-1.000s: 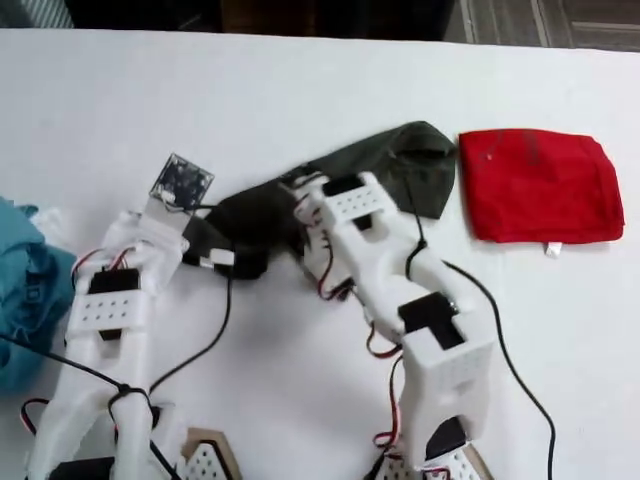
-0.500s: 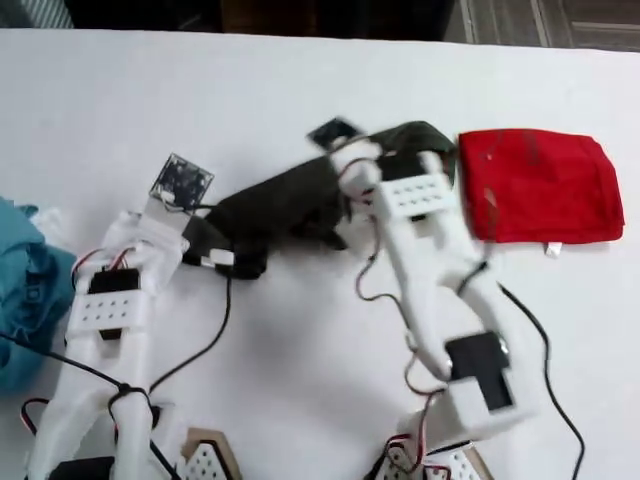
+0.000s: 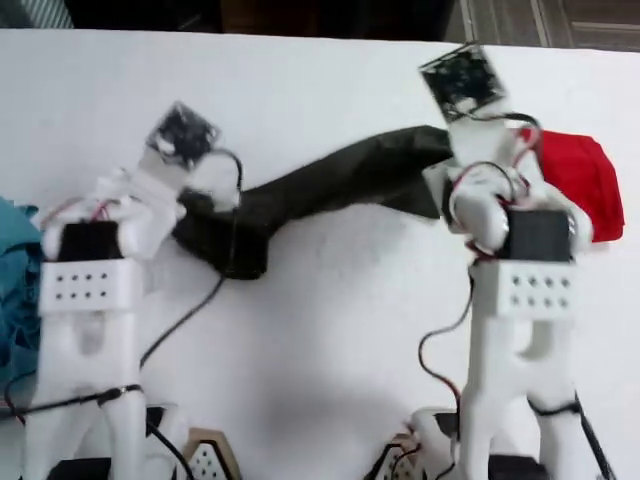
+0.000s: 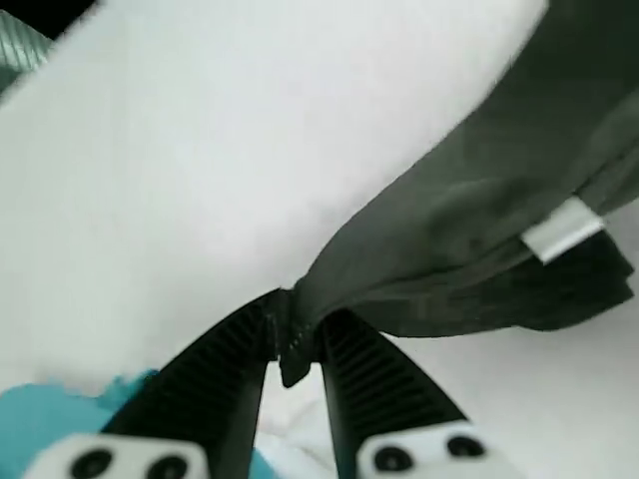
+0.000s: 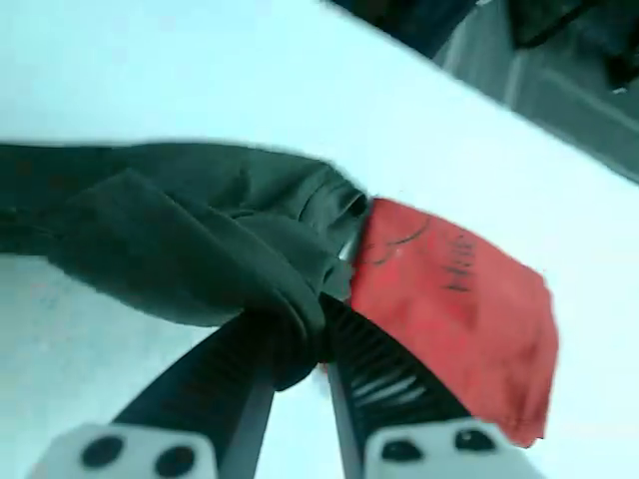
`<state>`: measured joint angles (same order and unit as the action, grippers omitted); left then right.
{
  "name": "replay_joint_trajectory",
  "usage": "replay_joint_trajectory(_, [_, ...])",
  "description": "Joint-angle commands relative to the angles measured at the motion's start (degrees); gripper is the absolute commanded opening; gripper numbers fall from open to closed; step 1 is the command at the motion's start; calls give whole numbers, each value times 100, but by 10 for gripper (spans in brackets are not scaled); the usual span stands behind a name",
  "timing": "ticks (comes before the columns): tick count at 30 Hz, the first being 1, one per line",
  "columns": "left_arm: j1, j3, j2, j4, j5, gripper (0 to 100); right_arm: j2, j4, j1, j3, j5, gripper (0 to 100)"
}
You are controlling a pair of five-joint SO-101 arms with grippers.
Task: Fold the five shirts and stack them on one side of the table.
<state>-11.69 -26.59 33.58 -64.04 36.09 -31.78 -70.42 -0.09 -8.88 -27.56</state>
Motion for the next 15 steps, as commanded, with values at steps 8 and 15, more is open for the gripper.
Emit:
replay_joint_trajectory(8, [62,2870,70,-1653,70,27,-1657,822,752,299,281,19])
replay_joint_trajectory(15, [62,4497,70,-2910,79,27,-2475,673,760,1380,281,19])
